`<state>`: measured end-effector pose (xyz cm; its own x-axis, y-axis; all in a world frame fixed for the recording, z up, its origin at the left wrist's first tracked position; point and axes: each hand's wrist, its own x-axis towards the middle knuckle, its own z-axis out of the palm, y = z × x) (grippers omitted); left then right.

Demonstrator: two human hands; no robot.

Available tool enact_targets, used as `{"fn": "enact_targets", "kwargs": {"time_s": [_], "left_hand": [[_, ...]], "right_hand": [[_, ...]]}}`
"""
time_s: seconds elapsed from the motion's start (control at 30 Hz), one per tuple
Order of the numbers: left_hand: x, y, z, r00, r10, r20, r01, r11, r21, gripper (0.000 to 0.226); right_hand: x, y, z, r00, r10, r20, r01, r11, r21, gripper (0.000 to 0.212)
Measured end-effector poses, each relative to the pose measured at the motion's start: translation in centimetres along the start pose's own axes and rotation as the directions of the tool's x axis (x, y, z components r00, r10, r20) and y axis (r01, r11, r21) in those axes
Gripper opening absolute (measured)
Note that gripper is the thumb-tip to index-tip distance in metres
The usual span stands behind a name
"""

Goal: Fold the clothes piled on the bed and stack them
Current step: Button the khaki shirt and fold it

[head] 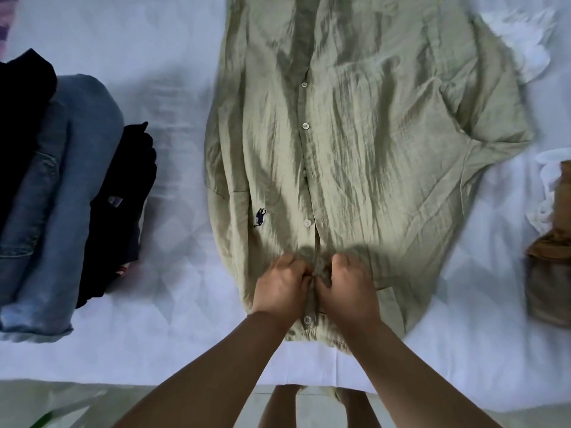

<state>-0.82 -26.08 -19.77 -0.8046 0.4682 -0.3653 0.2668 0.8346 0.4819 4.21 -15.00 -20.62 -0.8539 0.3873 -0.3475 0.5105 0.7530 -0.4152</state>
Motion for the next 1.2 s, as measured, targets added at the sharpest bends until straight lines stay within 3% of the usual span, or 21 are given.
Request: {"fn": "enact_targets", "kwargs": {"time_s": [0.13,0.23,0.37,0.43,0.53,0.63,0.73,0.93,1.07,1.2], "left_hand": [[0.3,-0.3,-0.6,0.999,-0.041,0.026,0.045,0.983,-0.179,0.008],[0.3,-0.2,-1.2,0.996,-0.069,0.06,0.082,0.964,-0.253,0.009],[0.5,-0.1,-1.3,0.989,-0.086,0.122,0.114,0.962,-0.249,0.012],[0.6,-0.1,-1.3,0.988,-0.084,0.132,0.113,0.966,-0.233,0.012],[0.7,0.0,-1.4,0.987,-0.08,0.141,0.108,0.973,-0.206,0.011],[0.9,0.0,-1.5,0.987,-0.054,0.149,0.083,0.977,-0.194,0.009],[0.9,-0.1,-1.6,0.989,-0.015,0.15,0.047,0.977,-0.21,0.006],[0.8,-0.2,-1.5,0.989,0.094,0.113,-0.071,0.978,-0.196,0.007],[0.9,-0.3,-1.6,0.989,0.099,0.113,-0.072,0.973,-0.217,0.007],[1.2,-0.2,-1.9,0.982,-0.023,0.19,0.084,0.943,-0.321,0.012]], "right_hand": [[-0.9,0.5,-0.1,0.999,-0.019,-0.051,0.022,0.999,0.05,0.012],[-1.4,0.5,-0.2,0.997,-0.016,-0.078,0.019,0.999,0.048,0.017],[-1.6,0.3,-0.4,0.997,-0.054,-0.052,0.057,0.997,0.058,0.037],[-1.5,0.6,-0.4,0.999,-0.039,-0.029,0.041,0.998,0.057,0.033],[-1.3,0.9,-0.7,0.993,0.024,0.114,-0.039,0.99,0.135,0.021],[-1.6,1.4,-1.0,0.993,0.061,0.101,-0.074,0.989,0.131,0.023],[-2.1,1.5,-1.2,1.0,0.02,0.002,-0.02,0.998,0.054,0.008],[-2.8,1.8,0.1,0.914,-0.198,-0.354,0.24,0.968,0.078,0.03],[-2.8,1.1,1.2,0.895,-0.207,-0.396,0.256,0.964,0.076,0.024],[-2.5,0.9,2.3,0.911,-0.152,-0.383,0.206,0.973,0.106,0.027]]}}
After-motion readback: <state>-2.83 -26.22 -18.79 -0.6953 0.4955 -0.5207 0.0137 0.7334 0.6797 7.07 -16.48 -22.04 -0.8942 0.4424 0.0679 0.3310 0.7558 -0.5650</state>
